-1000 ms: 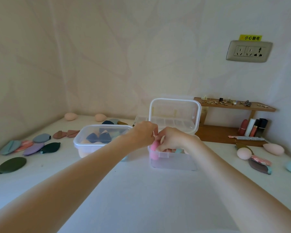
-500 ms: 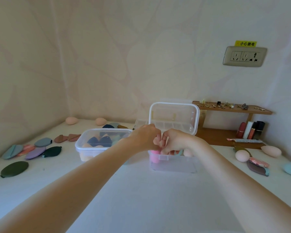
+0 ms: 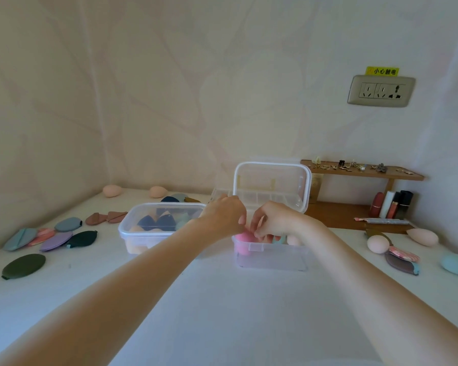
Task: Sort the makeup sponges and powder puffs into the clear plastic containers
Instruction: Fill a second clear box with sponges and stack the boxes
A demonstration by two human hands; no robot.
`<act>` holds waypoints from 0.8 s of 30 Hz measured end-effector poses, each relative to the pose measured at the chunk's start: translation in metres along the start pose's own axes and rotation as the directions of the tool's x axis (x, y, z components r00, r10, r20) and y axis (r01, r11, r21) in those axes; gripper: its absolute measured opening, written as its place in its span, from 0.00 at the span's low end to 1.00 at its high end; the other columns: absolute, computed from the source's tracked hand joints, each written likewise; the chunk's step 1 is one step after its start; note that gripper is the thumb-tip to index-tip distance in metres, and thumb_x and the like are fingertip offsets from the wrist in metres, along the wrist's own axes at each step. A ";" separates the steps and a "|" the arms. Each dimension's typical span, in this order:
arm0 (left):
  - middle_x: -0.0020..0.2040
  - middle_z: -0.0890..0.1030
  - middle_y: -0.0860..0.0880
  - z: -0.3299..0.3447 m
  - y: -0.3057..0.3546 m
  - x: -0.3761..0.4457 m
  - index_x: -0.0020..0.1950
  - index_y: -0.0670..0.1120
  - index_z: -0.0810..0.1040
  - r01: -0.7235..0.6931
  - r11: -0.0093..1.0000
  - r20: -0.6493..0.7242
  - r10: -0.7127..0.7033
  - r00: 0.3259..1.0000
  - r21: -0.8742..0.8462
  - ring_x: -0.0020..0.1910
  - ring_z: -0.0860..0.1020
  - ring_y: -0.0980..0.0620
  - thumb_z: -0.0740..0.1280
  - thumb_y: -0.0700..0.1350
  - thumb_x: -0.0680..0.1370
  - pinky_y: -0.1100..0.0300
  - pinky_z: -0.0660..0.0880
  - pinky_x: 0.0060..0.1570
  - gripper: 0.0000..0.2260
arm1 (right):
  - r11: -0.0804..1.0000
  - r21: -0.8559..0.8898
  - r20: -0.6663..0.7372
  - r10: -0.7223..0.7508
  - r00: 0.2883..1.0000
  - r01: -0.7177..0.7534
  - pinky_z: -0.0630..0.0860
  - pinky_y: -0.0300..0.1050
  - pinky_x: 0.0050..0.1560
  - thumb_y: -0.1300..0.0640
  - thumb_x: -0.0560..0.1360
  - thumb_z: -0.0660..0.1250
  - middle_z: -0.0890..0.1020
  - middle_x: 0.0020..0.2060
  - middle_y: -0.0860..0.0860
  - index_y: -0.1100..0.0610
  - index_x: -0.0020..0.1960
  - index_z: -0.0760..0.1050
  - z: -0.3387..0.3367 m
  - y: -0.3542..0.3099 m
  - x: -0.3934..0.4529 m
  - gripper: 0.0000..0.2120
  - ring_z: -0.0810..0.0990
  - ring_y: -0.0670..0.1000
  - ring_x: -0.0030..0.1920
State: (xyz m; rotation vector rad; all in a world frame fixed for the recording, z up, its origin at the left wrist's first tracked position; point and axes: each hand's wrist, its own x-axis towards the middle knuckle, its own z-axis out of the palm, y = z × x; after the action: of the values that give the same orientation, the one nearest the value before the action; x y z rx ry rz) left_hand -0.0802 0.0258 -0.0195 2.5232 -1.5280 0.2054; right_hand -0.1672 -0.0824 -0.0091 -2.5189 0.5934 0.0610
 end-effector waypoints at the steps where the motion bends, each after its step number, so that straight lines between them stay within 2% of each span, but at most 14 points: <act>1: 0.59 0.74 0.47 -0.001 0.000 0.000 0.55 0.49 0.81 -0.012 1.000 -0.022 0.012 1.000 -0.010 0.63 0.70 0.46 0.65 0.45 0.75 0.56 0.68 0.62 0.10 | 1.000 0.000 -0.001 -0.002 1.000 0.002 0.69 0.33 0.25 0.67 0.72 0.64 0.78 0.32 0.51 0.54 0.38 0.76 -0.001 0.000 -0.001 0.10 0.75 0.47 0.29; 4: 0.61 0.73 0.47 -0.003 0.001 0.001 0.55 0.49 0.80 -0.040 0.999 -0.061 0.038 0.997 -0.032 0.63 0.70 0.47 0.64 0.44 0.76 0.57 0.66 0.62 0.10 | 1.000 0.014 -0.017 0.012 1.000 -0.012 0.69 0.34 0.27 0.68 0.73 0.62 0.78 0.34 0.51 0.52 0.39 0.76 -0.002 0.005 -0.002 0.12 0.76 0.47 0.31; 7: 0.61 0.74 0.47 -0.006 0.005 0.001 0.55 0.48 0.80 -0.055 0.997 -0.093 0.050 0.994 -0.054 0.62 0.70 0.47 0.63 0.43 0.76 0.56 0.67 0.62 0.10 | 1.000 0.024 -0.059 0.019 0.998 -0.018 0.70 0.36 0.31 0.69 0.75 0.56 0.79 0.35 0.51 0.51 0.42 0.77 -0.007 0.009 -0.003 0.17 0.77 0.47 0.32; 9: 0.59 0.75 0.47 -0.008 0.011 0.003 0.54 0.48 0.80 -0.081 0.994 -0.131 0.071 0.989 -0.070 0.61 0.72 0.47 0.63 0.43 0.76 0.57 0.68 0.60 0.10 | 1.000 0.027 -0.090 0.018 0.996 -0.016 0.70 0.36 0.30 0.70 0.75 0.53 0.79 0.34 0.50 0.52 0.41 0.76 -0.016 0.013 -0.007 0.18 0.77 0.46 0.31; 12: 0.57 0.76 0.47 -0.009 0.033 0.011 0.54 0.46 0.80 -0.123 0.987 -0.194 0.101 0.976 -0.104 0.58 0.75 0.47 0.62 0.42 0.77 0.58 0.69 0.53 0.10 | 0.999 0.045 -0.186 0.038 0.982 -0.030 0.69 0.35 0.28 0.71 0.74 0.52 0.79 0.32 0.49 0.54 0.42 0.76 -0.034 0.027 -0.018 0.18 0.77 0.46 0.30; 14: 0.57 0.77 0.45 -0.008 0.057 0.020 0.53 0.45 0.81 -0.187 0.972 -0.197 0.158 0.968 -0.142 0.56 0.75 0.45 0.61 0.41 0.77 0.57 0.71 0.54 0.10 | 0.994 0.093 -0.285 0.083 0.955 -0.058 0.69 0.36 0.29 0.71 0.74 0.52 0.79 0.33 0.51 0.56 0.42 0.77 -0.045 0.046 -0.029 0.18 0.76 0.48 0.32; 16: 0.57 0.77 0.44 -0.004 0.082 0.028 0.54 0.43 0.80 -0.240 0.959 -0.174 0.213 0.961 -0.151 0.56 0.75 0.45 0.61 0.41 0.77 0.54 0.72 0.56 0.11 | 0.988 0.094 -0.379 0.146 0.914 -0.119 0.73 0.40 0.37 0.71 0.74 0.55 0.80 0.39 0.53 0.57 0.41 0.78 -0.054 0.069 -0.037 0.16 0.77 0.52 0.41; 17: 0.56 0.77 0.44 -0.001 0.095 0.032 0.54 0.43 0.80 -0.260 0.954 -0.161 0.236 0.958 -0.150 0.56 0.75 0.44 0.60 0.41 0.77 0.53 0.72 0.57 0.11 | 0.981 0.046 -0.421 0.188 0.887 -0.186 0.75 0.43 0.44 0.70 0.76 0.56 0.80 0.45 0.55 0.58 0.44 0.79 -0.057 0.081 -0.041 0.14 0.78 0.54 0.47; 19: 0.56 0.77 0.43 0.007 0.118 0.041 0.54 0.43 0.80 -0.294 0.944 -0.124 0.277 0.953 -0.152 0.55 0.76 0.44 0.59 0.41 0.78 0.52 0.73 0.57 0.11 | 0.920 -0.090 -0.453 0.302 0.838 -0.380 0.73 0.47 0.59 0.67 0.78 0.58 0.78 0.58 0.58 0.61 0.58 0.77 -0.061 0.105 -0.046 0.13 0.75 0.58 0.59; 21: 0.56 0.76 0.43 0.015 0.139 0.051 0.54 0.42 0.80 -0.320 0.934 -0.093 0.308 0.947 -0.157 0.55 0.75 0.44 0.58 0.41 0.78 0.51 0.73 0.58 0.12 | 0.833 -0.186 -0.434 0.405 0.804 -0.520 0.68 0.51 0.67 0.65 0.79 0.57 0.69 0.67 0.60 0.58 0.67 0.70 -0.059 0.130 -0.047 0.18 0.67 0.61 0.67; 24: 0.58 0.75 0.43 0.021 0.163 0.063 0.55 0.44 0.80 -0.349 0.926 -0.059 0.344 0.937 -0.143 0.57 0.74 0.44 0.59 0.42 0.78 0.50 0.71 0.59 0.12 | 0.719 -0.229 -0.329 0.577 0.748 -0.656 0.58 0.57 0.72 0.61 0.79 0.57 0.60 0.73 0.59 0.52 0.73 0.63 -0.049 0.164 -0.041 0.22 0.58 0.62 0.73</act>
State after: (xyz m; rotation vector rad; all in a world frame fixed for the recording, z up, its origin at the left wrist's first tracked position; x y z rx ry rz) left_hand -0.1949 -0.1071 -0.0130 2.1091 -1.8915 0.1691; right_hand -0.2776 -0.2151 -0.0424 -2.5271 1.6487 0.1181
